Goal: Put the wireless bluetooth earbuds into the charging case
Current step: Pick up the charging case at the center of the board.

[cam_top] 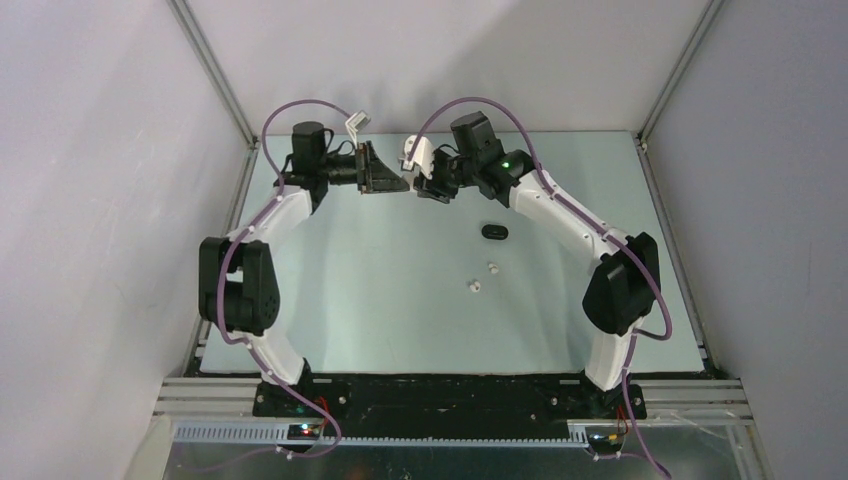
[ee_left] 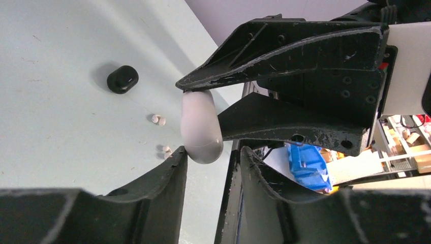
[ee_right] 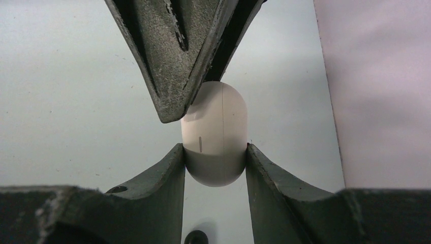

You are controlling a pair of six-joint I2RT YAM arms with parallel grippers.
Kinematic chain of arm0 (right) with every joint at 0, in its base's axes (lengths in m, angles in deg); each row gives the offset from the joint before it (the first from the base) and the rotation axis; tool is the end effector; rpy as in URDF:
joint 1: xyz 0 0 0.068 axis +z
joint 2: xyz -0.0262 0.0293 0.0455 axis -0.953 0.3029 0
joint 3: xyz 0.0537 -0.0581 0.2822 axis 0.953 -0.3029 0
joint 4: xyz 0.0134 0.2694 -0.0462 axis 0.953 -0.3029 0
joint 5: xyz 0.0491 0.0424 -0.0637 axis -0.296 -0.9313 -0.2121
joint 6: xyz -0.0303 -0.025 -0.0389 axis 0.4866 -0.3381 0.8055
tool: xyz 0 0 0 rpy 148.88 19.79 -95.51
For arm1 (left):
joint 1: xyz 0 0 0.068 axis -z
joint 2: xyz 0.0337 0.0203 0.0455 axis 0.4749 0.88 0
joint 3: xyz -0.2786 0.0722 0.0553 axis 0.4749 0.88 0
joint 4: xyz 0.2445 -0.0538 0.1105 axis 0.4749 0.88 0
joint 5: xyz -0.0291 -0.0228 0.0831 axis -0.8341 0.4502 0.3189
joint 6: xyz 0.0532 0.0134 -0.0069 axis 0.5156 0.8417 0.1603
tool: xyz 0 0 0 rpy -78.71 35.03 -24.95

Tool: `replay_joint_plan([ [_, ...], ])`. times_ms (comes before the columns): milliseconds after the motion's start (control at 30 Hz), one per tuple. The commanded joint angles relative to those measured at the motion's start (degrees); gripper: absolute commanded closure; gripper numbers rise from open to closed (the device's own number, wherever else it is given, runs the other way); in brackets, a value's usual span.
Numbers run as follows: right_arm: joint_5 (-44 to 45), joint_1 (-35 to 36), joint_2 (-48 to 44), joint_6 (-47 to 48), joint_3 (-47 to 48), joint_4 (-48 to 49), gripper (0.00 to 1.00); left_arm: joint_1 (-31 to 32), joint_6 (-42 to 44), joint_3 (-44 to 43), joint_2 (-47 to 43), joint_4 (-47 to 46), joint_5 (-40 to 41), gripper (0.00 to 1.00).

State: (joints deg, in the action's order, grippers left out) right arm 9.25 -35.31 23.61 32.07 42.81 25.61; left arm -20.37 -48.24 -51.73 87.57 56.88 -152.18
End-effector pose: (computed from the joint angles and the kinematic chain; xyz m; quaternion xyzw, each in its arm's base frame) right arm 0.3489 0.2835 0.3711 -0.6462 0.5730 0.1552 0.4795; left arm 0.3942 -0.0914 0.3125 0.1879 0.7219 -0.6107 0.2659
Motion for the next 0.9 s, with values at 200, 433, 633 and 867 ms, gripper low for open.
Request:
replay_joint_plan([
  [200, 0.79, 1.1, -0.8, -0.99, 0.52, 3.86, 0.86, 1.08, -0.83, -3.71, 1.28, -1.35, -2.33, 0.76],
  [433, 0.76, 1.32, -0.69, -0.63, 0.91, 3.67, 0.86, 1.77, -1.2, -4.94, 2.23, -1.43, -1.01, 0.62],
  [633, 0.71, 1.36, -0.65, -0.87, 1.07, 3.87, 0.86, 2.54, -1.67, -6.01, 3.09, -1.43, -1.04, 0.63],
  [867, -4.72, 0.46, -0.86, -4.61, 0.97, 2.83, 0.68, 2.66, -0.38, -5.99, 3.0, -1.43, -0.6, 0.91],
])
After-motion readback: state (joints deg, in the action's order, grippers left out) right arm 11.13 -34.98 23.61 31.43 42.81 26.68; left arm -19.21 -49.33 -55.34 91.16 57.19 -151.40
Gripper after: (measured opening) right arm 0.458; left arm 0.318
